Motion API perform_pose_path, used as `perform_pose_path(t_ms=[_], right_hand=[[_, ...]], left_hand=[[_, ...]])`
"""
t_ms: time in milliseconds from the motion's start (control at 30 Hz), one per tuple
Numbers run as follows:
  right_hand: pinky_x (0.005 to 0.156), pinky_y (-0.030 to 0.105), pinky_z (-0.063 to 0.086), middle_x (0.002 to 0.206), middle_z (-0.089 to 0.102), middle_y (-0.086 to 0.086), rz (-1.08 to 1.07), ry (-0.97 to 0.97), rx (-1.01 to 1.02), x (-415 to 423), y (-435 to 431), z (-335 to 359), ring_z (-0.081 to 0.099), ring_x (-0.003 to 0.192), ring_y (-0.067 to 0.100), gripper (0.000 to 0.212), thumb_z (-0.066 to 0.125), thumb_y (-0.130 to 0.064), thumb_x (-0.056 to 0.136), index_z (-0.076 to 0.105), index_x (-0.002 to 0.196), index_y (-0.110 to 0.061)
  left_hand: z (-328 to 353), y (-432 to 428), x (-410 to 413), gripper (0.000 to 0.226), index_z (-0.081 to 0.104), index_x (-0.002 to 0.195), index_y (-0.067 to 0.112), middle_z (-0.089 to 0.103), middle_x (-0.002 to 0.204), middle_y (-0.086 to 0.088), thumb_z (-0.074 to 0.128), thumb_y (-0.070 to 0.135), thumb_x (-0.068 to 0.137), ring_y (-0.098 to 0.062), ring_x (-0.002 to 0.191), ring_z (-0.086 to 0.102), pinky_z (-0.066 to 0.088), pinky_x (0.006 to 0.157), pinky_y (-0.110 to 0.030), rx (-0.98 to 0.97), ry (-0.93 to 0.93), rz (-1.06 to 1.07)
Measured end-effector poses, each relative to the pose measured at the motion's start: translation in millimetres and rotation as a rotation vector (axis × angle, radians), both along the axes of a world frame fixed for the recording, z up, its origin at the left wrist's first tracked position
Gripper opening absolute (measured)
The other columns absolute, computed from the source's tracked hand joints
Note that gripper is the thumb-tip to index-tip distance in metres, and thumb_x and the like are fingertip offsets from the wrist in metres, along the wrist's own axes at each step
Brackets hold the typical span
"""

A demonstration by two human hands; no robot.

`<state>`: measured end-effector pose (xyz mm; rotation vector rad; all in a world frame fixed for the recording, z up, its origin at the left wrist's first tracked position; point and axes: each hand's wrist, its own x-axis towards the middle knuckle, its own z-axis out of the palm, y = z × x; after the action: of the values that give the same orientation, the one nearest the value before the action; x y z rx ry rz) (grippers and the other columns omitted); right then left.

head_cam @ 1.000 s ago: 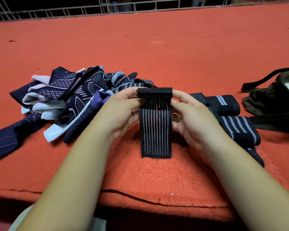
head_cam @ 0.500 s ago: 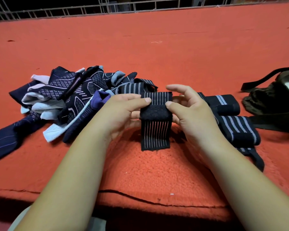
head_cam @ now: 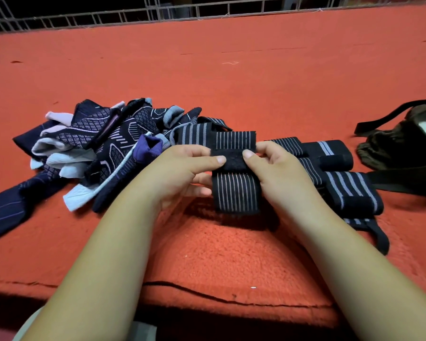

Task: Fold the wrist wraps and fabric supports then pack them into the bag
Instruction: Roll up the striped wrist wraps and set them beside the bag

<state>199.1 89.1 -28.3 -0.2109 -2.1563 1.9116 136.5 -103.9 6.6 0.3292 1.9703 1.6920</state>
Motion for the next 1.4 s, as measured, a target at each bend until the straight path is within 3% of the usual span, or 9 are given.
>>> perform_pose_path(t_ms=[233,433,567,667,800,900,1000,1200,1400], right_hand=[[0.086,0.067,0.062,0.110,0.080,0.012,0.017,-0.033,-0.249,-1.6,-5.4,3.3,0.079,0.098,0.033,0.027,0.057,-0.043,0.108,0.076,0.113,-0.025],[0.086,0.055,0.065,0.104,0.076,0.018,0.019,-0.039,-0.657,-5.3,-2.6,16.1,0.078,0.094,0.032,0.066,0.045,-0.056,0.111,0.070,0.113,0.005],[0.070,0.037,0.057,0.093,0.074,0.005,-0.017,0.002,-0.356,-3.8,-0.2,12.2,0.068,0.081,0.019,0.009,0.069,-0.019,0.097,0.077,0.100,-0.015],[0.077,0.045,0.057,0.111,0.076,0.002,-0.022,0.022,-0.128,-1.6,0.5,5.6,0.073,0.086,0.020,0.033,0.068,-0.011,0.085,0.077,0.106,-0.034],[0.080,0.024,0.058,0.118,0.074,-0.007,-0.066,0.075,-0.012,4.4,0.7,10.0,0.074,0.097,0.003,0.042,0.070,-0.011,0.095,0.068,0.123,-0.042],[0.093,0.037,0.060,0.110,0.077,-0.011,-0.078,0.027,0.054,3.5,-0.3,9.8,0.075,0.096,0.005,0.040,0.074,-0.029,0.095,0.062,0.131,-0.043],[0.091,0.054,0.063,0.099,0.079,-0.008,-0.058,0.023,0.022,2.3,-2.1,8.9,0.079,0.076,0.018,0.041,0.072,-0.026,0.099,0.058,0.136,-0.036],[0.079,0.041,0.067,0.105,0.075,-0.003,-0.091,0.049,0.049,10.0,0.9,15.8,0.079,0.071,0.022,0.049,0.069,-0.016,0.102,0.053,0.143,-0.038],[0.059,0.026,0.059,0.108,0.071,0.005,-0.134,0.068,0.067,23.9,12.8,26.7,0.077,0.074,0.023,0.029,0.062,-0.006,0.098,0.058,0.107,-0.033]], left_hand=[[-5.9,7.6,-1.0,0.017,0.075,0.116,0.012,0.080,0.102,-0.003,0.068,0.007,0.101,-0.013,0.080,0.075,0.060,0.065,-0.025,0.199,0.006,0.111],[-1.8,7.4,-5.9,0.028,0.072,0.127,0.001,0.078,0.116,-0.015,0.054,0.005,0.105,-0.024,0.101,0.075,0.065,0.083,-0.035,0.328,-0.053,0.168],[1.0,10.1,-2.5,0.034,0.070,0.129,0.000,0.077,0.120,-0.021,0.062,0.024,0.106,-0.030,0.107,0.076,0.065,0.085,-0.038,0.316,-0.086,0.131],[-5.5,11.2,-1.3,0.034,0.070,0.128,-0.004,0.075,0.122,-0.024,0.068,0.018,0.103,-0.031,0.108,0.070,0.064,0.086,-0.033,0.251,-0.069,0.095],[-8.3,12.1,-1.0,0.017,0.075,0.115,-0.001,0.075,0.106,-0.020,0.068,0.002,0.099,-0.028,0.090,0.068,0.062,0.074,-0.026,0.238,-0.049,0.084],[-6.5,14.9,0.9,0.016,0.072,0.113,0.002,0.080,0.094,-0.011,0.066,-0.002,0.099,-0.014,0.072,0.077,0.060,0.062,-0.023,0.253,0.006,0.136],[-7.0,16.7,1.4,0.019,0.071,0.119,0.000,0.081,0.098,-0.010,0.067,0.002,0.100,-0.014,0.074,0.077,0.060,0.064,-0.023,0.264,0.036,0.158],[-7.0,25.1,8.2,0.025,0.068,0.125,0.000,0.078,0.117,-0.019,0.069,0.009,0.102,-0.023,0.092,0.080,0.063,0.070,-0.031,0.297,0.004,0.255],[-4.2,41.4,17.1,0.030,0.063,0.128,0.000,0.077,0.108,-0.015,0.072,0.004,0.099,-0.017,0.078,0.079,0.061,0.063,-0.029,0.272,0.041,0.350]])
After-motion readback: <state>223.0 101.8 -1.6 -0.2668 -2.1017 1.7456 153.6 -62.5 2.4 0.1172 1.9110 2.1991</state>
